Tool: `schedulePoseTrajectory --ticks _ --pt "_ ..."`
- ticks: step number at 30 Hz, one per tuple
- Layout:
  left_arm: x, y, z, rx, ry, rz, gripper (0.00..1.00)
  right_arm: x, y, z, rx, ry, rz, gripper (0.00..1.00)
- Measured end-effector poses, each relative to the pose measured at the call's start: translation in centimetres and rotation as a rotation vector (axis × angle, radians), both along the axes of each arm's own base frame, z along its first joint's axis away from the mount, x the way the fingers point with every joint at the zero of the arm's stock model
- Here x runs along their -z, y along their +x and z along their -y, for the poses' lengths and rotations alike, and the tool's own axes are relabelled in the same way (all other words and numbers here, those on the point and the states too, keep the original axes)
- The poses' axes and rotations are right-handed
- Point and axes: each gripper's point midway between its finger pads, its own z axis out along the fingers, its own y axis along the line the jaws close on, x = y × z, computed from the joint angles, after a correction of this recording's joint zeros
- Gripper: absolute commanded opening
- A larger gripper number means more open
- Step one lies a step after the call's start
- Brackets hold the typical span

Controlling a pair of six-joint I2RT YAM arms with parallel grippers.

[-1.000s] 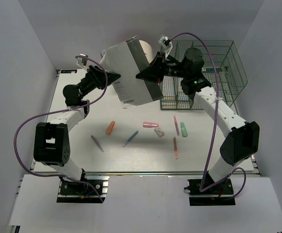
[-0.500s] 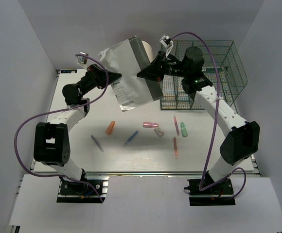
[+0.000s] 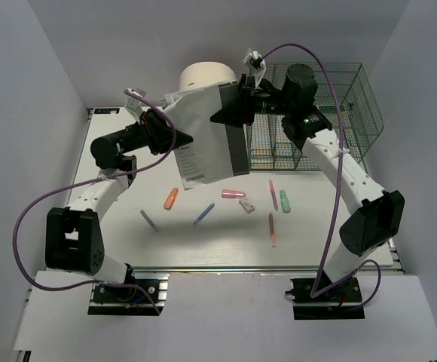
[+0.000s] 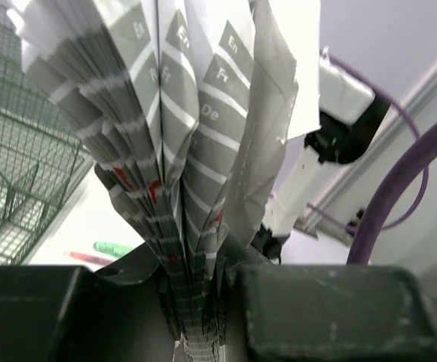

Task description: Organize the desk

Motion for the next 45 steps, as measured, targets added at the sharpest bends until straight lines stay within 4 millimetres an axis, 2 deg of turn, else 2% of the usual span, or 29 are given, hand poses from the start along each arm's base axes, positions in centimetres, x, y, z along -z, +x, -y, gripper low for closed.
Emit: schedulePoseTrajectory --ticks 2,4,5,6,10,13,14,15,16,17,20,24,28,34,40,45 --pt "0.6 -0.3 0.1 0.014 0.023 0.006 0.0 -0.2 -0.1 0.0 -0.005 -0.001 0.02 0.33" --pt "1.1 -0.3 0.1 0.019 0.038 0.008 0.0 0.0 -0.2 0.0 -0.011 -0.008 0.026 0.24" --pt "1.3 -0.4 0.1 0.021 0.044 0.012 0.0 0.2 -0.3 0.0 -0.016 -0.012 0.03 0.21" --pt "1.4 -0.4 0.1 0.023 0.051 0.023 0.0 0.4 -0.4 0.1 -0.025 -0.019 0.03 0.13" --pt "1.6 -0.4 0.1 0.022 0.063 0.057 0.0 0.3 -0.9 0.2 -0.052 -0.034 0.061 0.0" --pt "1.6 -0.5 0.2 0.02 0.065 0.08 0.0 0.0 -1.3 0.3 -0.074 -0.042 0.087 0.0" --pt "1.7 -0.5 0.3 0.02 0.066 0.086 0.04 0.1 -1.4 0.4 -0.076 -0.045 0.093 0.0" --pt "1.7 -0.5 0.3 0.02 0.068 0.09 0.28 0.2 -1.3 0.4 -0.076 -0.048 0.101 0.0" --pt "1.8 -0.4 0.3 0.019 0.07 0.092 0.4 0.3 -1.3 0.4 -0.075 -0.051 0.106 0.0" --pt "1.8 -0.4 0.3 0.017 0.072 0.094 0.76 0.5 -1.1 0.4 -0.066 -0.057 0.111 0.0" --pt "1.9 -0.1 0.2 0.003 0.073 0.085 0.98 1.2 -0.2 0.5 -0.016 -0.083 0.116 0.0" --pt "2.2 0.6 0.2 -0.04 0.079 0.062 0.98 2.0 2.1 1.2 0.106 -0.12 0.109 0.0" --pt "2.8 2.8 -0.5 -0.192 0.12 0.02 0.98 2.0 4.2 2.6 0.225 -0.138 0.109 0.0" --pt "3.4 6.3 -3.1 -0.503 0.243 0.012 0.98 0.6 7.5 6.6 0.465 -0.148 0.12 0.0" --pt "5.4 6.9 -4.5 -0.608 0.326 -0.047 0.98 -0.9 11.8 11.8 0.771 -0.139 0.13 0.0" --pt "7.1 6.7 -5.3 -0.653 0.359 -0.108 0.98 -1.4 14.4 14.8 0.969 -0.125 0.137 0.0"
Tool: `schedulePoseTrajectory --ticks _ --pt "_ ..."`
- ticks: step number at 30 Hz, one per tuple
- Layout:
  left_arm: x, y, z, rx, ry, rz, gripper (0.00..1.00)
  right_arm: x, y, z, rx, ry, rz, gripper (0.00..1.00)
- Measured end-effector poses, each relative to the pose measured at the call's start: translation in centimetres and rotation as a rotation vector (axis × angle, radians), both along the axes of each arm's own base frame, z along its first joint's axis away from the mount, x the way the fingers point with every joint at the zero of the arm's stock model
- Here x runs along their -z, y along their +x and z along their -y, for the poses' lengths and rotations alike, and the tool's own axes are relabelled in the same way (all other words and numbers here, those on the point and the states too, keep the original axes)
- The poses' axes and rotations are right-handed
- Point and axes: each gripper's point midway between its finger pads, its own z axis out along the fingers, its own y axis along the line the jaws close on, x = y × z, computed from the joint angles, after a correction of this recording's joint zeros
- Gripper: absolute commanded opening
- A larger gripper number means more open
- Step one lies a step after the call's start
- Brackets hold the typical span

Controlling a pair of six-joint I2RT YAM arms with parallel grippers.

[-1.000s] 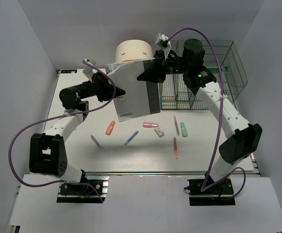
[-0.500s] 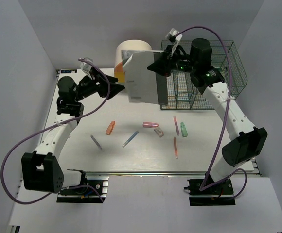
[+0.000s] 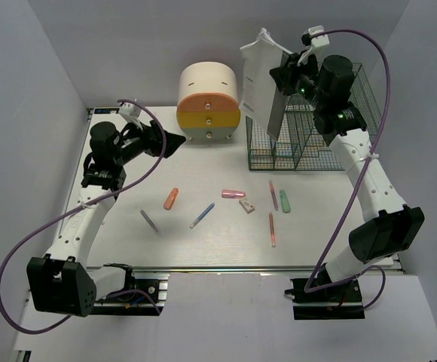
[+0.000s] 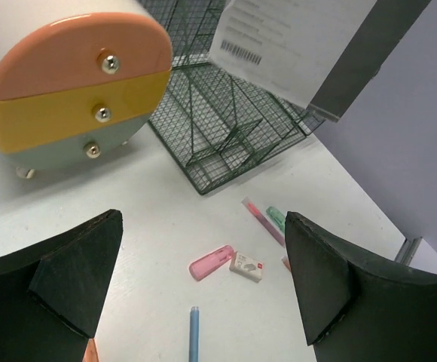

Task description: Organize the desk

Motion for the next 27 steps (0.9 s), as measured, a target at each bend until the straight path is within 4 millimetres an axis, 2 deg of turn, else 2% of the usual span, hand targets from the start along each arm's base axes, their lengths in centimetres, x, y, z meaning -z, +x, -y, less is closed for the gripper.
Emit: schedulePoseTrajectory --ticks 10,14,18,22,27 --pt "-0.4 -0.9 -1.3 -0.078 0.019 -0.002 0.98 0.3 2.7 3.4 0.224 -0.004 0.044 0.0" --pt "0.4 -1.0 -1.9 -0.121 0.029 -0.038 0.98 -0.2 3.9 4.1 0.282 -0.004 0.088 0.0" --pt "1.6 -0.8 -2.5 -0.163 0.044 -0.09 0.98 0.2 5.2 4.6 0.329 -0.002 0.104 0.0" --pt "2.1 -0.8 -2.9 -0.19 0.052 -0.112 0.98 2.0 7.1 4.9 0.38 -0.009 0.082 0.0" --pt "1.6 -1.3 -3.3 -0.211 0.048 -0.097 0.98 4.9 9.5 4.8 0.413 -0.025 0.049 0.0"
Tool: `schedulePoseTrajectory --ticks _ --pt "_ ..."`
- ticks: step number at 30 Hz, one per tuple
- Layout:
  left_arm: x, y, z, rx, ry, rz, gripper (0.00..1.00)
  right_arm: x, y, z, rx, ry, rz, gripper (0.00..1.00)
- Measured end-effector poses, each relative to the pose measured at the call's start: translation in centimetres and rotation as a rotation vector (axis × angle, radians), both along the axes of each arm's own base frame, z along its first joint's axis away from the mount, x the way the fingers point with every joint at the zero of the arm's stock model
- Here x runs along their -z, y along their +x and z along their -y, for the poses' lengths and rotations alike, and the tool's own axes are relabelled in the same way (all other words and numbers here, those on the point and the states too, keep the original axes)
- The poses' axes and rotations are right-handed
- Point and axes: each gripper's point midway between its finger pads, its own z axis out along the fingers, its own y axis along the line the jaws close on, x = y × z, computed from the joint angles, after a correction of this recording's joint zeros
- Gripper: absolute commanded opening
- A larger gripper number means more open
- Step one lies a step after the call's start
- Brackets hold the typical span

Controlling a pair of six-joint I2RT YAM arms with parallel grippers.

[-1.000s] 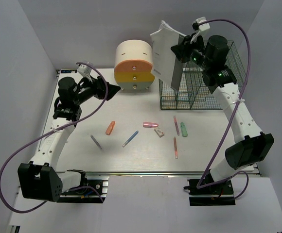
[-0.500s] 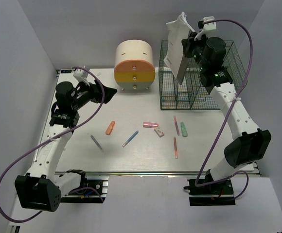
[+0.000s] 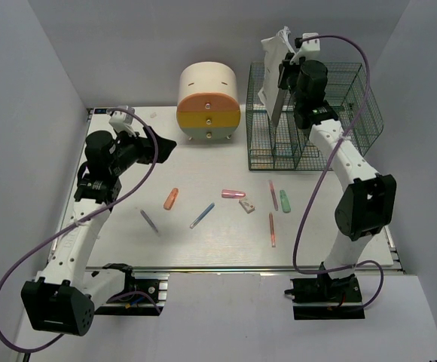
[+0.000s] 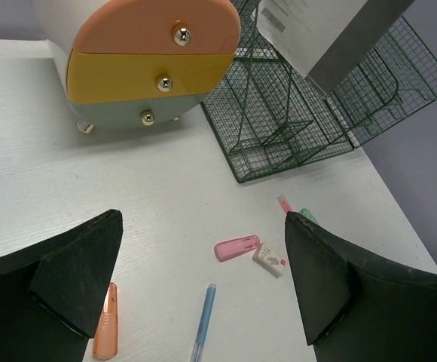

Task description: Organize the desk

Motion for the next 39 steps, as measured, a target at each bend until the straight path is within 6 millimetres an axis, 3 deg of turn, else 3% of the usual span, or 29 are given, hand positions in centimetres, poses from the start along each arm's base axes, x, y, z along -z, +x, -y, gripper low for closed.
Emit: schedulePoseTrajectory --ticks 5,14,29,39 --pt "-0.3 -0.4 -0.2 -0.013 -0.003 0.01 0.98 1.5 1.6 -0.3 0.013 0.004 -0.001 0.0" --pt "0.0 -0.5 -0.3 -0.021 -0.015 -0.005 0.98 1.4 2.2 -0.8 0.022 0.04 0.084 0.0" --pt "0.3 -0.6 -0.2 -0.023 -0.023 -0.021 0.98 9.7 2.7 -2.3 0.012 0.006 0.051 0.0" --pt "0.2 -1.2 -0.3 -0.024 -0.024 -0.018 0.98 11.5 3.4 -2.6 0.023 -0.002 0.057 0.0"
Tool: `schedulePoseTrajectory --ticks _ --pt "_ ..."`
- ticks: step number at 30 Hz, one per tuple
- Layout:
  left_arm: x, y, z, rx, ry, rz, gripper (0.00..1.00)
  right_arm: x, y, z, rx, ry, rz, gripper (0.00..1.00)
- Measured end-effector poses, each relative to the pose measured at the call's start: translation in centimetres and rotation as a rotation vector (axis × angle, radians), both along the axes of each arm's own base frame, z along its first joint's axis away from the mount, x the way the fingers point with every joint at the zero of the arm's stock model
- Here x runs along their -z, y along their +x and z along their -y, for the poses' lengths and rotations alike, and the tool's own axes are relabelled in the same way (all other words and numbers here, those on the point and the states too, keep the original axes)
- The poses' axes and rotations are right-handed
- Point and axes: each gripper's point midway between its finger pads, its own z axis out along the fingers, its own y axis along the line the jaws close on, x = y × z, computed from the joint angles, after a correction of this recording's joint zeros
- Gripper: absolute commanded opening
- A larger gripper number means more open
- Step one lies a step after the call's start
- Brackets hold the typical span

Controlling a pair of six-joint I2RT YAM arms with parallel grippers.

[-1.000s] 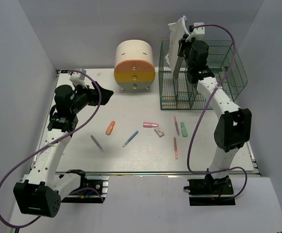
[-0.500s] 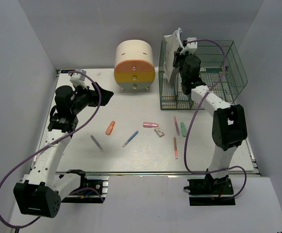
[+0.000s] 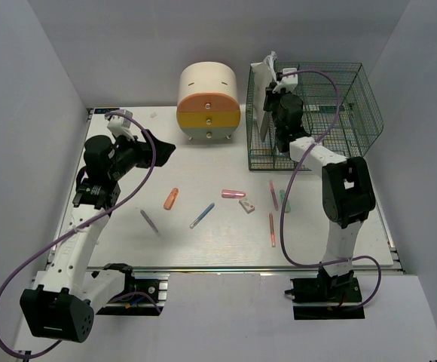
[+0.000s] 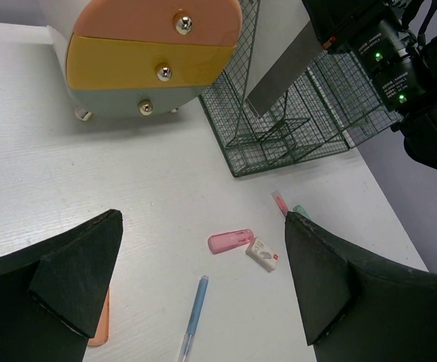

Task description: Organize the desk

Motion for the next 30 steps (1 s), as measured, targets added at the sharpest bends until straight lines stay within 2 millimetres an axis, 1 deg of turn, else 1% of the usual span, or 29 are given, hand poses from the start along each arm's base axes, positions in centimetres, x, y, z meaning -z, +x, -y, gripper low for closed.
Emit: schedulePoseTrajectory --ticks 1,3,4,5,7,8,10,12,14,18,20,24,25,27,29,30 --pt "0.1 -0.1 0.0 0.0 0.0 -0.002 0.98 0.1 0.1 0.0 0.002 0.001 0.003 0.0" --pt "0.3 -0.1 0.0 0.0 0.001 -0.009 0.98 0.2 0.2 0.0 0.003 -0.006 0.008 0.06" --pt "0.3 -0.1 0.0 0.0 0.001 -0.01 0.98 0.4 0.3 0.0 0.004 -0.014 0.008 0.11" --pt "0.4 -0.2 0.0 0.0 0.001 -0.014 0.98 0.6 0.4 0.0 0.005 -0.021 0.01 0.22" --pt "0.4 -0.2 0.0 0.0 -0.003 -0.016 0.98 1.0 0.5 0.0 0.004 -0.031 0.009 0.31" --pt "0.4 -0.2 0.0 -0.001 -0.005 -0.018 0.98 0.9 0.5 0.0 0.002 -0.029 0.018 0.37" --pt "0.4 -0.2 0.0 -0.002 -0.011 -0.019 0.98 0.3 0.3 0.0 -0.003 -0.03 0.049 0.47" --pt "0.3 -0.2 0.1 -0.003 -0.017 -0.021 0.98 -0.1 -0.1 -0.1 -0.014 -0.032 0.073 0.52" --pt "0.3 -0.1 0.1 -0.004 -0.022 -0.022 0.98 -0.1 -0.5 -0.1 -0.025 -0.038 0.08 0.57" --pt "0.3 0.0 0.2 -0.007 -0.037 -0.022 0.98 -0.3 -1.5 -0.1 -0.048 -0.054 0.088 0.59" --pt "0.5 0.1 0.2 -0.01 -0.043 -0.031 0.98 -1.4 -2.2 0.1 -0.057 -0.056 0.109 0.6" --pt "1.3 0.7 0.2 -0.017 -0.052 -0.06 0.97 -5.8 -3.7 0.9 -0.058 -0.046 0.181 0.61" --pt "1.6 0.9 0.3 -0.018 -0.055 -0.071 0.95 -7.0 -4.2 1.3 -0.058 -0.045 0.194 0.61" --pt "2.2 1.4 0.4 -0.018 -0.066 -0.094 0.87 -9.3 -5.3 2.1 -0.057 -0.046 0.218 0.63" --pt "2.8 1.9 0.6 -0.018 -0.079 -0.116 0.76 -11.1 -6.1 2.7 -0.064 -0.059 0.224 0.66" --pt "3.0 2.1 0.7 -0.017 -0.086 -0.124 0.75 -11.8 -6.5 2.7 -0.087 -0.078 0.216 0.66"
